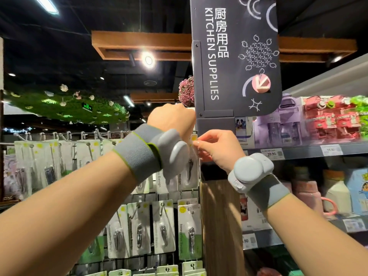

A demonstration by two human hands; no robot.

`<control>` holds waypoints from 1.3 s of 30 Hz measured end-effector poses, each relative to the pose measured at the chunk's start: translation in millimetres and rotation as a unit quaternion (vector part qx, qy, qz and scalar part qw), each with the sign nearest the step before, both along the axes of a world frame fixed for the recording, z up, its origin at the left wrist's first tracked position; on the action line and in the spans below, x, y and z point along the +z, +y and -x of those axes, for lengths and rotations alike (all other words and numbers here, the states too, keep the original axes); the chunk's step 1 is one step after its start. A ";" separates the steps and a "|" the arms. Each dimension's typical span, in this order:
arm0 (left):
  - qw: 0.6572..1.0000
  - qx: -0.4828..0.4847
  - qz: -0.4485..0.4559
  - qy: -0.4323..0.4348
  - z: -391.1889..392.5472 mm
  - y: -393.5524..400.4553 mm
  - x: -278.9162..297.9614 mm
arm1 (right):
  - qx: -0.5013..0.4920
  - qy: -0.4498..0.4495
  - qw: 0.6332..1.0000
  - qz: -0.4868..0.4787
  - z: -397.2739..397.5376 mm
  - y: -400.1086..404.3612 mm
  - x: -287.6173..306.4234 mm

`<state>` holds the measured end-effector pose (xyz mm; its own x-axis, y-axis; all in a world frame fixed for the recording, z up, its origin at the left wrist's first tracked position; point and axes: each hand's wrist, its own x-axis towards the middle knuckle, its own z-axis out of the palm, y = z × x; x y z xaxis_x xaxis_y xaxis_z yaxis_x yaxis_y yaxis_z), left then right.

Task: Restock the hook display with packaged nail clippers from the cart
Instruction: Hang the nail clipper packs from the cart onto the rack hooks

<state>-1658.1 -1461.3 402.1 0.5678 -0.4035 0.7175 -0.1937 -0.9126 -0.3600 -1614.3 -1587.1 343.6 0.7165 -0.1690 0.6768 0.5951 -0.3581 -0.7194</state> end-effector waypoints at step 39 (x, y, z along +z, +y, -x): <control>0.832 -0.469 0.200 0.221 118.0 -79.5 -255.2 | -0.177 0.065 0.975 -0.113 256.3 -92.0 -217.1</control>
